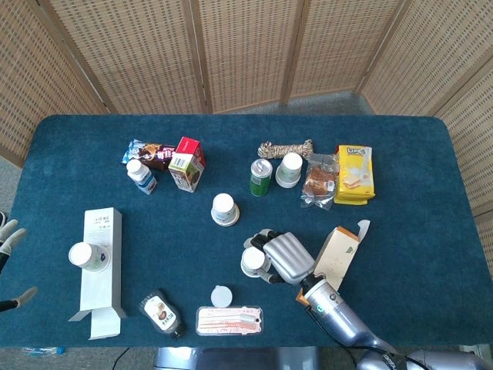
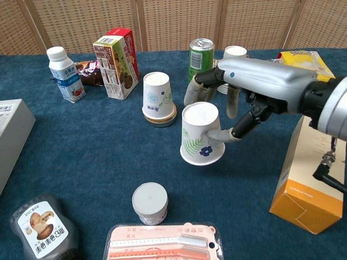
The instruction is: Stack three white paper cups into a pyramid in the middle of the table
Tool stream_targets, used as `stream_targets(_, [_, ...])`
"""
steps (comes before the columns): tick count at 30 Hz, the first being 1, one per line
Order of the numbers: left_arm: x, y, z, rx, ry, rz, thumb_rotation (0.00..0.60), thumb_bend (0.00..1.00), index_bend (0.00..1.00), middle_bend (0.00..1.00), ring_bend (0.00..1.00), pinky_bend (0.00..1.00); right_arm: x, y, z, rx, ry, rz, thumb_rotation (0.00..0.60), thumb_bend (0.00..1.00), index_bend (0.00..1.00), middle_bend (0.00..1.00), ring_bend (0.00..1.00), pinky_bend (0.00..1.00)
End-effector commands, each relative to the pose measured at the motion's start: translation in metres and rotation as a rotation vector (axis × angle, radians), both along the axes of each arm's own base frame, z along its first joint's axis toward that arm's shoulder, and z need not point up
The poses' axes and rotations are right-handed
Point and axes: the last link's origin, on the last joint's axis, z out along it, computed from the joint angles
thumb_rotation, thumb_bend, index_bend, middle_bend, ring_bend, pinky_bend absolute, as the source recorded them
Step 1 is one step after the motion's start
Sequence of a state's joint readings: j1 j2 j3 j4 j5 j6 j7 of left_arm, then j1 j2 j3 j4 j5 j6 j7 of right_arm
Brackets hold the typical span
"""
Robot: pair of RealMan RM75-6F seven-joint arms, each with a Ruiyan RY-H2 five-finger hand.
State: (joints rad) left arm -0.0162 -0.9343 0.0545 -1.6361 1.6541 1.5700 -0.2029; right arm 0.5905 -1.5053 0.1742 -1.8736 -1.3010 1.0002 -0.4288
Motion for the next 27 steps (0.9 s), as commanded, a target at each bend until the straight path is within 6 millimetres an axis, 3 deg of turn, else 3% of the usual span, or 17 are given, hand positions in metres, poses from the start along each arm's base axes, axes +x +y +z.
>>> stream_targets(1, [0.0, 0.0, 0.0, 0.001, -0.001, 0.002, 0.6, 0.19, 0.0, 0.0, 0.0, 0.0, 0.002, -0.005, -0.005, -0.004, 0.012, -0.008, 0.6, 0.37, 0.35, 0.4, 0.28, 0.49])
stream_targets(18, [-0.002, 0.001, -0.001, -0.004, 0.002, 0.008, 0.6, 0.19, 0.0, 0.0, 0.0, 0.0, -0.014, -0.019, -0.019, -0.019, 0.006, -0.086, 0.6, 0.36, 0.35, 0.4, 0.28, 0.49])
stream_targets(27, [-0.001, 0.001, -0.003, -0.005, 0.006, 0.009, 0.6, 0.19, 0.0, 0.0, 0.0, 0.0, -0.006, -0.014, -0.029, -0.021, -0.029, -0.079, 0.6, 0.36, 0.35, 0.41, 0.28, 0.49])
